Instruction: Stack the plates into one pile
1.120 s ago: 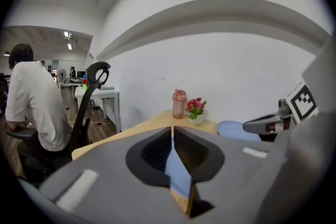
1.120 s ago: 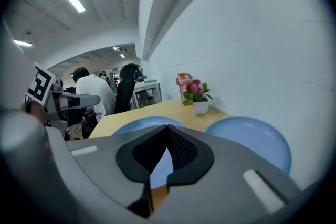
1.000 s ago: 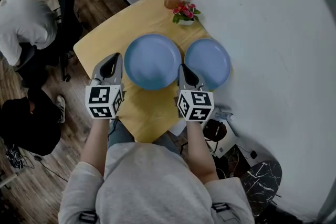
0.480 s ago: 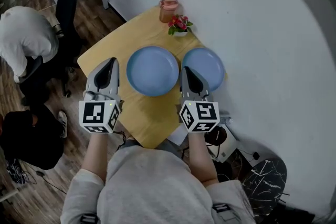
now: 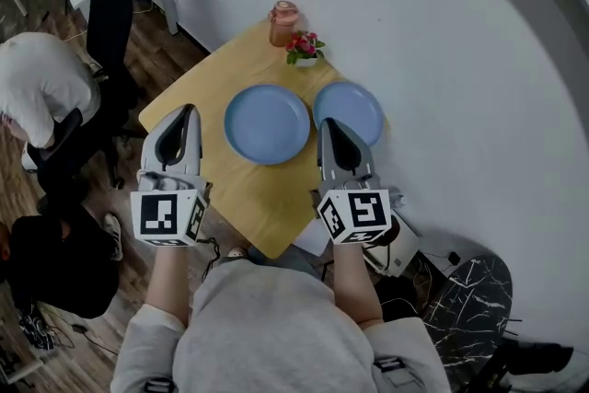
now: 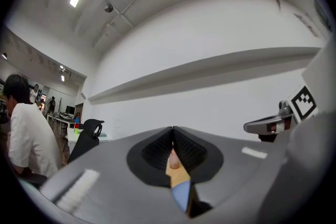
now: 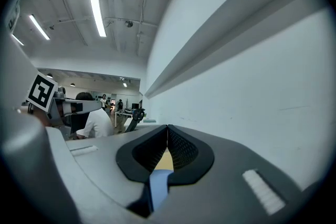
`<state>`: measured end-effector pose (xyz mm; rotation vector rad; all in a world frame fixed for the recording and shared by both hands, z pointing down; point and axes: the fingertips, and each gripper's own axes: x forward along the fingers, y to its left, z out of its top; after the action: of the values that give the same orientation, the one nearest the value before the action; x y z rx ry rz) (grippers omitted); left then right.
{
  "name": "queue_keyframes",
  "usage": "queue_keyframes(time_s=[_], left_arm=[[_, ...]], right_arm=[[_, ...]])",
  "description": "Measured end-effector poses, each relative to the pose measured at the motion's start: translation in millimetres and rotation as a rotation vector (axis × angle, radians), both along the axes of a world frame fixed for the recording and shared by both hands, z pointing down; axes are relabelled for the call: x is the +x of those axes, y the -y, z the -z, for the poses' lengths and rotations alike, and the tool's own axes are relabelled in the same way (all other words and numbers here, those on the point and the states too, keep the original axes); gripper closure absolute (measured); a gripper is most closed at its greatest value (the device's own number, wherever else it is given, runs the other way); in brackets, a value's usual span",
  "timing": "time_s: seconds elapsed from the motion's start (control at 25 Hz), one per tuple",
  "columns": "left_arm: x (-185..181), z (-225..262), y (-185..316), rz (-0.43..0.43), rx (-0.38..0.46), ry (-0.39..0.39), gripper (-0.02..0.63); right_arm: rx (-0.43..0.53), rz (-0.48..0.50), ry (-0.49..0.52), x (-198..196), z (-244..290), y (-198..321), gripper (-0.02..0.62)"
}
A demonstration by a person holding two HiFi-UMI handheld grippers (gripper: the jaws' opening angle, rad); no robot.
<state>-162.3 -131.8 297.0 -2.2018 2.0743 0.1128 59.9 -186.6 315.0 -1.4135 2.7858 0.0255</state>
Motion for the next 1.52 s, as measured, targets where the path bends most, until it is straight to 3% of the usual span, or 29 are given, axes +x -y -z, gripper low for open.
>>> queue_keyframes(time_s=[0.2,0.72,1.08,1.52], left_arm=[[-1,12,-20,-0.029,0.035,0.028,0.546],[16,32,-45,-0.126,0.096,0.008,0.546],[45,41,-21,-0.166,0.111,0.005,0.546],[132,29,39,-0.181,0.052,-0.024,0.548]], right_arm=[[0.037,-0.042,0.009,3,14,-27,0.591],[0.097,-0.172,0.043,34,39,-74,0.591],[0.11,-0.217,0.045,73,44,-53,0.591],[0.089,-0.192,0.027,149,39,14,0.591]])
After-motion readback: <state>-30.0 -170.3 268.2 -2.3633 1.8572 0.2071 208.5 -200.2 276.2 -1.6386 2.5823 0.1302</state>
